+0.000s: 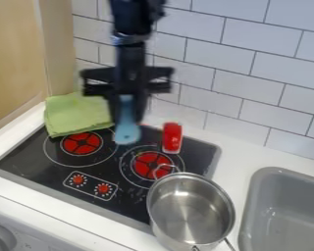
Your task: Move the blue brush to the left side of the burner
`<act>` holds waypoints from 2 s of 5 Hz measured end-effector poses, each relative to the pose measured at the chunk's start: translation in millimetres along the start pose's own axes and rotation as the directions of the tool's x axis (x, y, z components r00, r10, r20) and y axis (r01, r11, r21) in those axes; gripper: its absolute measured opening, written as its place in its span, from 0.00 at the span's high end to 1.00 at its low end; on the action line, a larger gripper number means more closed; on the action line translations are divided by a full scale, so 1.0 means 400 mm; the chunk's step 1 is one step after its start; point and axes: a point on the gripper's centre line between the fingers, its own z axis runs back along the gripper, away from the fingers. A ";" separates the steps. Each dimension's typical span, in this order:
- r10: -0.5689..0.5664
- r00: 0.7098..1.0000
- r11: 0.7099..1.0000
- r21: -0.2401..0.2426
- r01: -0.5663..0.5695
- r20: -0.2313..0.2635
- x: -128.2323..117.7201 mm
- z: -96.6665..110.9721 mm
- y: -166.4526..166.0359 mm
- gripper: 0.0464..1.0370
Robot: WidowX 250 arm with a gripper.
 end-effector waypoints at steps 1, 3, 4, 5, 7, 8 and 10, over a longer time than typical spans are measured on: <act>0.088 0.996 0.996 0.001 -0.088 0.019 -0.018 -0.021 -0.064 0.77; 0.193 0.980 0.981 -0.033 -0.191 0.051 -0.045 -0.069 -0.143 0.77; 0.210 0.975 0.977 -0.050 -0.207 0.071 -0.039 -0.105 -0.163 0.77; 0.215 0.972 0.975 -0.065 -0.210 0.089 -0.030 -0.151 -0.167 0.77; 0.262 0.958 0.960 -0.136 -0.246 0.115 -0.018 -0.181 -0.184 0.71; 0.279 0.955 0.954 -0.147 -0.262 0.105 -0.022 -0.177 -0.183 0.40; 0.270 0.956 0.956 -0.149 -0.252 0.113 -0.018 -0.177 -0.183 0.02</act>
